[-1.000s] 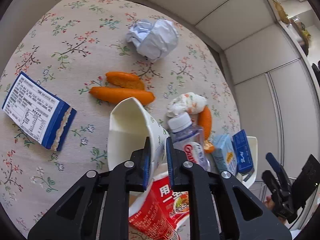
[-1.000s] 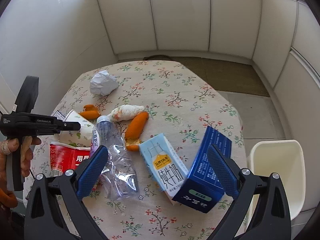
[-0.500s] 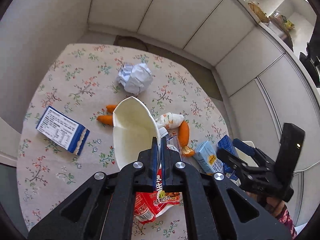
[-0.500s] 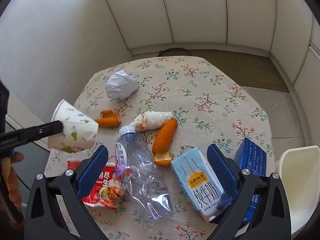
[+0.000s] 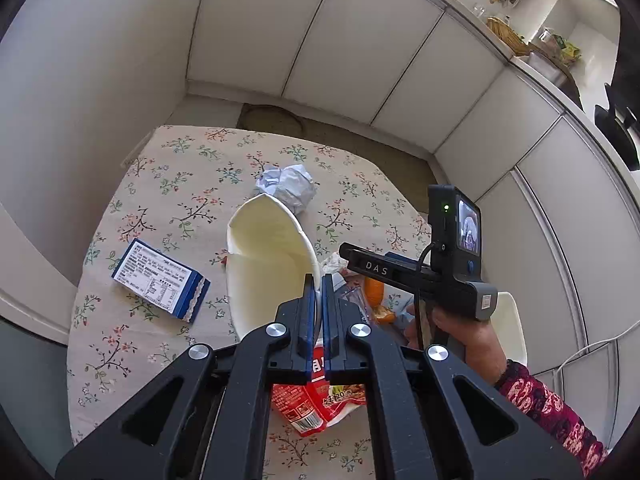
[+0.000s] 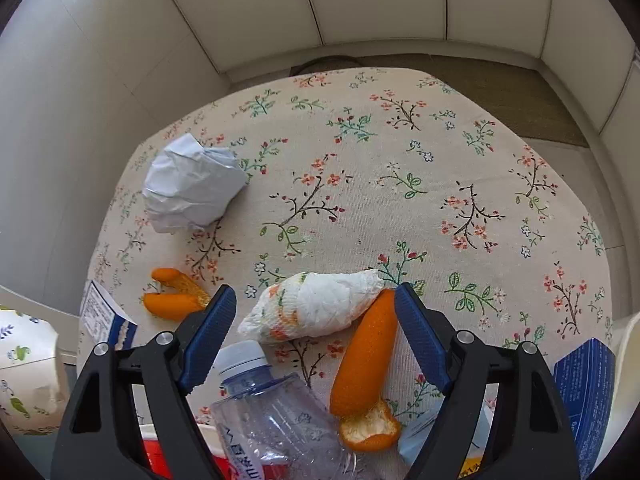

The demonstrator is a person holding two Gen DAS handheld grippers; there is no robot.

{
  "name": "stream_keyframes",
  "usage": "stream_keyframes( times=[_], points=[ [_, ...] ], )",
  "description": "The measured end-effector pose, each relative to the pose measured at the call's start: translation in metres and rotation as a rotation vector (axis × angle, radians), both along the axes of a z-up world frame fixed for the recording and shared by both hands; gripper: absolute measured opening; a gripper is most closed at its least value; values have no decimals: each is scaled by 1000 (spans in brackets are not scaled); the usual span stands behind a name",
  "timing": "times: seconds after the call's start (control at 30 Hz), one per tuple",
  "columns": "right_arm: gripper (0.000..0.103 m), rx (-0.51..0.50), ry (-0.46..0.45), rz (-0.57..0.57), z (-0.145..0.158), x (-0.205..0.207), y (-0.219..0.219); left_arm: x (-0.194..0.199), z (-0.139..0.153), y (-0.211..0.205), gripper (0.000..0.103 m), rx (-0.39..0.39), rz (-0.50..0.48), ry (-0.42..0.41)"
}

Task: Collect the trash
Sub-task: 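Grasp the wrapped white tissue with right tool while left tool holds the cup, then drop the tissue into the bin with right tool while left tool holds cup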

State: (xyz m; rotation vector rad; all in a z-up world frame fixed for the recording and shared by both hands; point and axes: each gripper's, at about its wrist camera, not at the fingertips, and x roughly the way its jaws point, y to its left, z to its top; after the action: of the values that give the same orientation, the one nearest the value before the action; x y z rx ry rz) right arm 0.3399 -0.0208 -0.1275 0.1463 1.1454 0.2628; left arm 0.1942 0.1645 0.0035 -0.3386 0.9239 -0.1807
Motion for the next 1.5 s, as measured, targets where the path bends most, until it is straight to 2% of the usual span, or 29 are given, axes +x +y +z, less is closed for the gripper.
stream_keyframes(
  times=[0.1,0.17,0.33,0.63,1.0,1.27,1.37,1.5],
  points=[
    [77,-29,30,5,-13,3,3,0,-2,7,3,1,18,9],
    [62,-20,18,3,-16,3,4,0,-3,11,3,4,29,11],
    [45,44,-13,-19,-11,2,-3,-1,-4,15,3,10,44,17],
    [44,88,-135,-24,33,-16,-17,-3,5,17,3,14,74,-14],
    [44,82,-285,-38,101,-63,-47,-14,46,-11,3,47,67,-133],
    [44,17,-425,-103,146,-112,-95,-26,70,-47,3,57,11,-232],
    [44,-47,-484,-133,158,-130,-115,-30,76,-63,3,57,-7,-273],
    [44,-91,-519,-181,170,-151,-144,-33,83,-88,3,48,-43,-315]
  ],
)
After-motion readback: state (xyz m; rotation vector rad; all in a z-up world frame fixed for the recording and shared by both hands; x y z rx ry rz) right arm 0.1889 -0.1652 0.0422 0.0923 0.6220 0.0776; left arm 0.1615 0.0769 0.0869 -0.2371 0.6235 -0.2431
